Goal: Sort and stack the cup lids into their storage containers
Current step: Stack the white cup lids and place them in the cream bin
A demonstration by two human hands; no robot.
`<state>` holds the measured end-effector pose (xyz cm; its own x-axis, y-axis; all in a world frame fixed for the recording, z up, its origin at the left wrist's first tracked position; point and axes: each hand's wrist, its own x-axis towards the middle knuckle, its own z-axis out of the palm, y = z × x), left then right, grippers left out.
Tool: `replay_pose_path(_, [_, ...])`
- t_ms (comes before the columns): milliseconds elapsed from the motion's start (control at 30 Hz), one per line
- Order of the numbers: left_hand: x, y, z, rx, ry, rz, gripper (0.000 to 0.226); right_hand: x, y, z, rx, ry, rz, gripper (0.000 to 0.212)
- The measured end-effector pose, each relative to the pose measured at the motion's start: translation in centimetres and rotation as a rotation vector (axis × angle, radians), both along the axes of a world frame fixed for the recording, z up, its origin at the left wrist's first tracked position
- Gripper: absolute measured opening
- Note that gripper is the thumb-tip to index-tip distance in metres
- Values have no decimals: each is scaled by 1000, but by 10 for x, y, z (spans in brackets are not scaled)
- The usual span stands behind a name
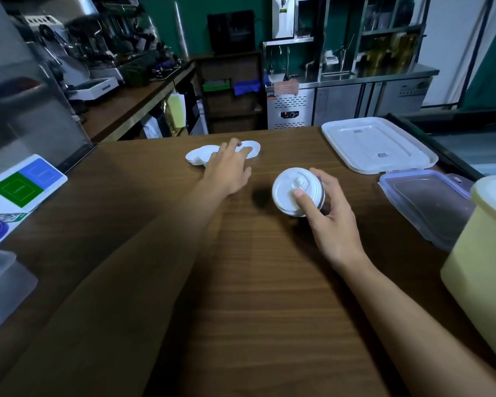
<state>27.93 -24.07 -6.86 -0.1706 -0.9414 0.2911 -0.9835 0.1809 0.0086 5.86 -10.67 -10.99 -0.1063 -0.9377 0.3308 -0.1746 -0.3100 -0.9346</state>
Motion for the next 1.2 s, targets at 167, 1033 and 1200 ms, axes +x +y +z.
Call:
replay_pose_path(167, [-9,-39,0,112,-163,122,54,0,-1,-2,-7,7,11,45])
replay_pose_path(1033, [-9,204,-49,-302,279,-124,10,-8,44,7,-13,35,22,47])
replay_pose_path(1200, [-15,239,-40,-228,257,-201,21,-15,74,5,-12,11,32,50])
